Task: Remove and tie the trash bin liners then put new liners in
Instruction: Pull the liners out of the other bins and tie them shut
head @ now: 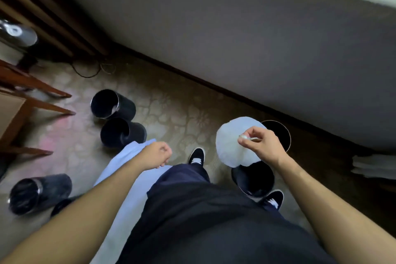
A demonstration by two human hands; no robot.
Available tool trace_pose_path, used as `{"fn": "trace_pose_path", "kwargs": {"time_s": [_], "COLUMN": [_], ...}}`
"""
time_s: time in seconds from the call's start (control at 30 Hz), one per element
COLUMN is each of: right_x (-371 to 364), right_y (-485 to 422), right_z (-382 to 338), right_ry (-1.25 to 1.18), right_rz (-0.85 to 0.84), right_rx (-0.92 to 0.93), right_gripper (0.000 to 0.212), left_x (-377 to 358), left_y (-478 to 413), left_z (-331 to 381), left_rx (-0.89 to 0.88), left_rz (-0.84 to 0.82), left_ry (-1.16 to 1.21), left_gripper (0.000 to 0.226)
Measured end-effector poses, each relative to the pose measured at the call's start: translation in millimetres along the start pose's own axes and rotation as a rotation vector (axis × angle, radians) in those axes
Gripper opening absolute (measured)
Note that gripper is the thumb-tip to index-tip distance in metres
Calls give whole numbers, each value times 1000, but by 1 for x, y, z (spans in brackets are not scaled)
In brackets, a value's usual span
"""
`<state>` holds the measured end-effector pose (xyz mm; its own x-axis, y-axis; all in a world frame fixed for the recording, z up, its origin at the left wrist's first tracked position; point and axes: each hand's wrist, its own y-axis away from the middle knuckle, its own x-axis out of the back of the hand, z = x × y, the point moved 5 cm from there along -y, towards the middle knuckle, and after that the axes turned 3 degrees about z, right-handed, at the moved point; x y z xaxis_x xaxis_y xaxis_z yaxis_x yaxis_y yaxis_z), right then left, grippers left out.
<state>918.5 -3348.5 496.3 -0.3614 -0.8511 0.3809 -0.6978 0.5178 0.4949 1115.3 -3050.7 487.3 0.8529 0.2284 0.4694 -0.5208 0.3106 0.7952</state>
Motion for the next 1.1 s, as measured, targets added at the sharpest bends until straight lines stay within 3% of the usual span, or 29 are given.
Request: {"fn": "trace_pose_path", "kwargs": {"time_s": [0.3, 0.57, 0.83, 0.93, 1.1], "right_x": [-54, -75, -93, -95, -121], "right_y": [34, 29, -56, -105, -199], "right_z": [7, -14, -75, -111, -181], "right_ry": [30, -80, -73, 41, 285], "right_rz": [281, 465, 316, 191, -124], "right_rx": [-294, -320, -244, -189, -10], "right_gripper": [11, 11, 15, 14, 16], "left_x": [89, 123, 176, 194, 222], "left_y": [-65, -94, -112, -112, -100], "left_z": [60, 112, 62, 34, -32], "left_rx": [-208, -315, -110, -4, 192], "left_rz": [-121, -121, -35, -19, 198], "left_ry": [-265, -213, -53, 82, 344], "left_gripper": [17, 16, 17, 15, 16]}}
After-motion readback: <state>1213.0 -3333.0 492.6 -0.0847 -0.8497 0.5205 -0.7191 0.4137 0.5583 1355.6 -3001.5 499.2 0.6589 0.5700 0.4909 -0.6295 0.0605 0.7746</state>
